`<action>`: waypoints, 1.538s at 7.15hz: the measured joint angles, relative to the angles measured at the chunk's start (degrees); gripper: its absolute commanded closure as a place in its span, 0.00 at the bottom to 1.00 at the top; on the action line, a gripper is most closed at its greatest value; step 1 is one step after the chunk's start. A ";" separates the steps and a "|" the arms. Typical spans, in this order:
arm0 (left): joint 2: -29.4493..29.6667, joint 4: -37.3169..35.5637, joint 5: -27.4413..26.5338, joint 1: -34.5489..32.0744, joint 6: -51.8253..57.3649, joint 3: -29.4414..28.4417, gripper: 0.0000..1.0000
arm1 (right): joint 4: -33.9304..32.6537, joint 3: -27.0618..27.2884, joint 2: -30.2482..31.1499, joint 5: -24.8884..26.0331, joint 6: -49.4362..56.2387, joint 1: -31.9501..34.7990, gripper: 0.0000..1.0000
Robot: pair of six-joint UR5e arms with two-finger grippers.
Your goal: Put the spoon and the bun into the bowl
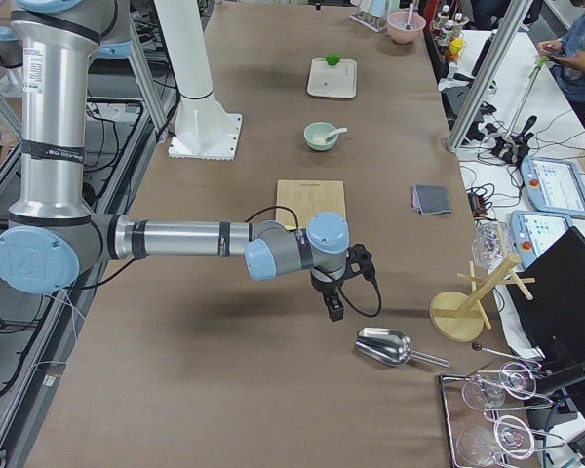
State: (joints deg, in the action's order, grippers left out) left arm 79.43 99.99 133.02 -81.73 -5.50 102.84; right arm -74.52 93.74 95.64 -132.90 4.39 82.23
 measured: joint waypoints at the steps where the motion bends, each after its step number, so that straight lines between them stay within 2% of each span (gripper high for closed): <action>1: 0.77 -3.22 0.10 -0.86 0.06 0.15 0.02 | 0.01 -1.82 -0.41 -0.53 0.93 1.16 0.00; 3: 0.55 -5.61 0.20 -1.60 0.10 0.16 0.02 | 0.03 -3.29 -0.54 -2.22 1.36 3.05 0.00; 8: 1.25 -5.51 0.19 -1.58 0.05 -1.18 0.02 | 0.29 -3.61 -0.53 -3.12 1.36 5.07 0.00; 11: 1.82 -5.50 0.22 -1.61 0.05 0.36 0.02 | 0.35 -3.48 -0.30 -3.87 1.18 5.48 0.00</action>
State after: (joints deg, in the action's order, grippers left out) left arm 81.24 94.49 133.24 -83.33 -5.45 103.21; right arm -74.17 90.27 95.35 -136.77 5.56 87.70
